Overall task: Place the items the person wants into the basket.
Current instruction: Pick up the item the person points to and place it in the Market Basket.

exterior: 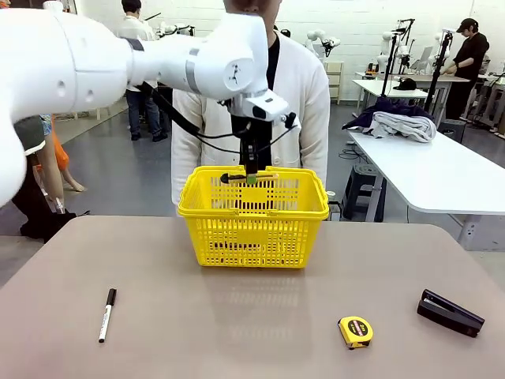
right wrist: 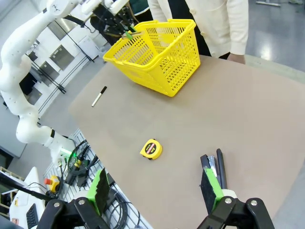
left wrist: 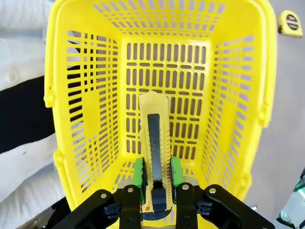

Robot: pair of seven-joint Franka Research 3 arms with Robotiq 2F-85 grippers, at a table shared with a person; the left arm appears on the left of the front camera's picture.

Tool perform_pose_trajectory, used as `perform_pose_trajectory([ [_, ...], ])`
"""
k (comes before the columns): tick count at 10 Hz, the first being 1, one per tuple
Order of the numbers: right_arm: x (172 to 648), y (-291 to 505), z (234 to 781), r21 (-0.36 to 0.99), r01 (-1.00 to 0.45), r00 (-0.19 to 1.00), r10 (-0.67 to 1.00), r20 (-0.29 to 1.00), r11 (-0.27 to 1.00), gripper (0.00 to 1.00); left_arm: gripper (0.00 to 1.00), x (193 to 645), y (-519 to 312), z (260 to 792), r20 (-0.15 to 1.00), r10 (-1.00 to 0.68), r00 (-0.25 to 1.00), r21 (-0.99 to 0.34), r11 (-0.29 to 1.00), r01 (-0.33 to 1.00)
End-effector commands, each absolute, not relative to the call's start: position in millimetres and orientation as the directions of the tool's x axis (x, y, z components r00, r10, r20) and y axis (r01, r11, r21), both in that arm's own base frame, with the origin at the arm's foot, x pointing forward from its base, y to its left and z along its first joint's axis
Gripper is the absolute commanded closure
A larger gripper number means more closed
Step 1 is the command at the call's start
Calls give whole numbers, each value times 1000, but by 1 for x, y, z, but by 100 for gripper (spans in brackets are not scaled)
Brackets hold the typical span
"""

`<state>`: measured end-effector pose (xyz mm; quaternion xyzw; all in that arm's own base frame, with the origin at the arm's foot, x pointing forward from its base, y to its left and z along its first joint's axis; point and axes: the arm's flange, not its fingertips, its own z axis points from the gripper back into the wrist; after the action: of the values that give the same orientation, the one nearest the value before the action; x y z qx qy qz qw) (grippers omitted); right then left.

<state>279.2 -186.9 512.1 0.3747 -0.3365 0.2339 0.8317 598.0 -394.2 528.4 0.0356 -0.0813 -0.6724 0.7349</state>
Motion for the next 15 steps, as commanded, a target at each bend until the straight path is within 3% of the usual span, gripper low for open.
perform_pose_trajectory([
  [1, 281, -187, 513, 464, -655, 645, 122, 754, 597, 0, 100, 616, -399, 518, 74, -990, 121, 168, 132, 977],
  [6, 281, -187, 513, 464, -655, 645, 122, 754, 597, 0, 100, 633, -402, 479, 53, -989, 141, 111, 146, 983],
  [13, 281, -187, 513, 464, -655, 645, 122, 754, 597, 0, 100, 622, -396, 472, 60, -991, 119, 117, 126, 985],
  [14, 281, -187, 513, 464, -655, 645, 122, 754, 597, 0, 74, 622, -397, 469, 57, -991, 124, 109, 129, 986],
  [15, 281, -187, 513, 464, -655, 645, 122, 754, 597, 0, 74, 621, -400, 453, 50, -993, 108, 83, 112, 990],
])
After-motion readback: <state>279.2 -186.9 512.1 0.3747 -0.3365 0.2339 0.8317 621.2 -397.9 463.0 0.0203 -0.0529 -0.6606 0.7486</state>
